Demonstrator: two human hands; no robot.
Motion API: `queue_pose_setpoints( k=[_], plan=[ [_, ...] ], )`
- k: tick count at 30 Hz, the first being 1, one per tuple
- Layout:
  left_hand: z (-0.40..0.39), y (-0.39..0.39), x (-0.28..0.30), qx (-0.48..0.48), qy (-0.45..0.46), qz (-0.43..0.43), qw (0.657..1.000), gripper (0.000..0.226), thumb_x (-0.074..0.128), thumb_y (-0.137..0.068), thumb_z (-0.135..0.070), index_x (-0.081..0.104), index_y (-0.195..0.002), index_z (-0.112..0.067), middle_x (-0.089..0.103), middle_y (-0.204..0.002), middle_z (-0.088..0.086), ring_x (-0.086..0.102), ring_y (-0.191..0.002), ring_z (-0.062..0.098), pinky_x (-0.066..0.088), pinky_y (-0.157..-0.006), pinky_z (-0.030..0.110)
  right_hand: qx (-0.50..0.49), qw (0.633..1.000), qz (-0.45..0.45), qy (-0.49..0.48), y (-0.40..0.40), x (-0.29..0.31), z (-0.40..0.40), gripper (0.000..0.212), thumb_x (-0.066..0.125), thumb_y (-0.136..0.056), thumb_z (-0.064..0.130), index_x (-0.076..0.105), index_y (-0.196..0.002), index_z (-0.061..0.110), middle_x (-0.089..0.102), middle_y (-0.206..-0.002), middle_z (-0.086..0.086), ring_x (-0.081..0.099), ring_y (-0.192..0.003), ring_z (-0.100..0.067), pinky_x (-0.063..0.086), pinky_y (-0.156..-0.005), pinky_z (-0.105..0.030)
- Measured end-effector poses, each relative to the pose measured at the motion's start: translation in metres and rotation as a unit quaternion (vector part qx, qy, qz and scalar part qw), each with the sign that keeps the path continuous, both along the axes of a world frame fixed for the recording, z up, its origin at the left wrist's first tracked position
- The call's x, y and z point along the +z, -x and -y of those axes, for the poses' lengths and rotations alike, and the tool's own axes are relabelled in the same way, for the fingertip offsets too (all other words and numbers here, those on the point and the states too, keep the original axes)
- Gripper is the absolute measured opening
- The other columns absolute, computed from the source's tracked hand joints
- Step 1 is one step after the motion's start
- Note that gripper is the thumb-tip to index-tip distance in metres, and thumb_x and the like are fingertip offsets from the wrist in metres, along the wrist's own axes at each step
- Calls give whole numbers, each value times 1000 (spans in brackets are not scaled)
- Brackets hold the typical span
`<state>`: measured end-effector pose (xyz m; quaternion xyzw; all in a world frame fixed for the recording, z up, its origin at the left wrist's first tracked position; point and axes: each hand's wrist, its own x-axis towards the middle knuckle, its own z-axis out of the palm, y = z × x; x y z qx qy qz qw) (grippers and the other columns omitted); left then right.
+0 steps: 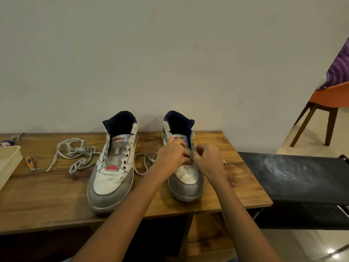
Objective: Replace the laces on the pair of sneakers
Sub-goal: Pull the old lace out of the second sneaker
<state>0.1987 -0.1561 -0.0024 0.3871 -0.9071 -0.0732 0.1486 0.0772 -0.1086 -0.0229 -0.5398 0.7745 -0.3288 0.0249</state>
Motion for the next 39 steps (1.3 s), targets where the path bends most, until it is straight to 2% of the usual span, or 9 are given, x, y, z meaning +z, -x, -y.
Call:
queue_pose_setpoints(
  k=[9, 11, 15, 17, 20, 22, 24, 27, 39],
  plan=[
    [-1, 4, -12, 45, -17, -317, 947, 13, 60, -87, -9, 73, -86, -11, 64, -109, -1, 47, -98, 5, 34, -76, 6, -8, 998, 51, 26, 4, -1, 3, 23, 55, -88, 21, 59, -67, 14, 48, -57, 8, 44, -57, -12, 26, -49, -23],
    [2, -6, 5, 117, -94, -472, 869, 16, 55, -90, -7, 68, -84, -13, 67, -100, 3, 54, -81, 4, 44, -70, 10, -24, 998, 58, 30, 4, 0, 4, 25, 55, -88, 22, 63, -68, 9, 50, -57, 5, 45, -57, -13, 27, -51, -22],
    [19, -34, 34, 153, -320, -746, 564, 27, 39, -100, -18, 59, -84, -14, 64, -66, -4, 60, -50, 1, 47, -47, 17, -23, 999, 42, 10, 4, -5, 3, 21, 55, -90, 23, 65, -75, 12, 55, -65, 3, 48, -61, -13, 28, -51, -22],
    [17, -35, 33, 143, -353, -759, 528, 29, 34, -102, -19, 52, -81, -12, 57, -70, -2, 47, -40, 0, 37, -38, 14, -20, 999, 44, 12, 4, -6, 4, 19, 55, -90, 24, 67, -80, 14, 59, -70, 3, 52, -66, -14, 33, -55, -22],
    [8, -23, 31, 113, -293, -626, 714, 23, 35, -100, -25, 49, -87, -12, 54, -78, -3, 43, -49, 3, 35, -43, 14, -13, 999, 35, 9, 2, -5, 5, 19, 55, -91, 24, 66, -80, 14, 57, -69, 3, 50, -64, -12, 29, -51, -20],
    [5, -16, 25, 55, -161, -417, 893, 25, 46, -94, -40, 56, -98, -17, 58, -86, -4, 54, -68, 8, 46, -58, 23, -5, 1000, 28, 1, 2, -3, 4, 19, 55, -92, 24, 64, -78, 15, 54, -66, 4, 46, -59, -8, 25, -48, -20],
    [4, -10, 10, 39, -44, -148, 987, 29, 56, -85, -49, 62, -104, -28, 57, -104, -4, 57, -88, 11, 48, -70, 28, 3, 1000, 23, 7, 4, -2, 3, 19, 56, -91, 24, 64, -77, 15, 54, -65, 4, 46, -59, -9, 26, -47, -21],
    [0, -4, -4, 36, -10, -5, 999, 26, 57, -89, -42, 67, -109, -30, 51, -119, 0, 55, -102, 17, 45, -76, 29, 9, 1000, 21, 10, 3, -2, 2, 19, 56, -90, 21, 63, -73, 15, 54, -65, 3, 47, -60, -12, 26, -47, -21],
    [5, -5, -7, 36, -21, -46, 998, 18, 51, -95, -25, 54, -112, -24, 59, -109, -2, 56, -100, 15, 47, -80, 29, 1, 1000, 8, -1, 4, -7, 4, 20, 55, -91, 22, 65, -77, 11, 57, -66, 1, 47, -59, -11, 29, -48, -21]
  ],
)
